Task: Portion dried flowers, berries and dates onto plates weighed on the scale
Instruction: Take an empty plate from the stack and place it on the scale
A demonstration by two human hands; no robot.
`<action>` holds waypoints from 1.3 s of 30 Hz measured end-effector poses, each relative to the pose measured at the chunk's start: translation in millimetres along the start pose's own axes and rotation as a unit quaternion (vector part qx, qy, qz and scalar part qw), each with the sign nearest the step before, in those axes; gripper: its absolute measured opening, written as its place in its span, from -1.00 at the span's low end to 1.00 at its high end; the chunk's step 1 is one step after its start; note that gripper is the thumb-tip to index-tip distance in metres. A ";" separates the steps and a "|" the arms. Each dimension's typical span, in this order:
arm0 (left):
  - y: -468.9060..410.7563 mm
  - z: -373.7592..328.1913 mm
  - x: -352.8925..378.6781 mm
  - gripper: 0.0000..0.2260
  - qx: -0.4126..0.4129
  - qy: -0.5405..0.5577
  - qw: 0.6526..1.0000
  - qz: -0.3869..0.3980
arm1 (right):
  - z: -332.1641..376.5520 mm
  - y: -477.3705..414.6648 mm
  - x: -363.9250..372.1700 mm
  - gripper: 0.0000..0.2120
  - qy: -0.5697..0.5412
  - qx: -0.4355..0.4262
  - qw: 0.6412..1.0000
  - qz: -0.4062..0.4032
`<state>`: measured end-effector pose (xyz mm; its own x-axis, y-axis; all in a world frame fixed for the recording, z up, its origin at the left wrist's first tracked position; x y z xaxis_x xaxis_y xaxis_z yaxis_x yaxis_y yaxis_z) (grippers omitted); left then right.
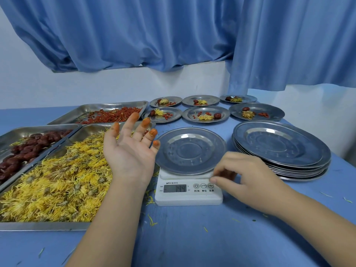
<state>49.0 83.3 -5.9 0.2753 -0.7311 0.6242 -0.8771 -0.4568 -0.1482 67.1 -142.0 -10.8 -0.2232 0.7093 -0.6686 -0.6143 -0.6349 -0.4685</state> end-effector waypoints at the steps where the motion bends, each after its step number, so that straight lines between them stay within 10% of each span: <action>1: 0.0 -0.1 -0.5 -0.61 0.000 -0.002 1.000 -0.004 | -2.8 1.1 1.6 -0.85 0.018 0.015 0.999 0.031; 12: -0.8 1.1 -3.5 -0.65 -0.016 -0.023 0.999 -0.039 | -11.0 14.0 15.9 -0.64 0.125 0.084 0.974 0.170; 25: 0.9 3.8 1.0 -0.66 -0.011 -0.048 0.999 -0.021 | -5.0 11.4 21.4 -0.74 0.092 0.125 0.978 0.136; 32: 0.6 2.4 3.1 -0.67 0.003 -0.069 0.998 -0.009 | -20.9 6.7 -8.7 -0.87 0.045 0.185 0.979 -0.068; 39: 1.5 3.3 9.6 -0.68 0.014 -0.085 0.996 0.008 | -35.5 3.1 3.2 -0.82 0.139 0.239 0.961 -0.011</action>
<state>51.7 74.0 -2.7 0.3267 -0.8118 0.4840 -0.8707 -0.4577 -0.1799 91.4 -152.5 -34.9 -0.0357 0.5703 -0.8207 -0.9090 -0.3598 -0.2105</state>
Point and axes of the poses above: each hand's wrist, its own y-axis away from the middle knuckle, its own x-axis out of the palm, z = x × y, the point moved 6 cm from there along -y, towards the middle knuckle, and after that the axes turned 12 degrees about -y, right-handed, at the moved point
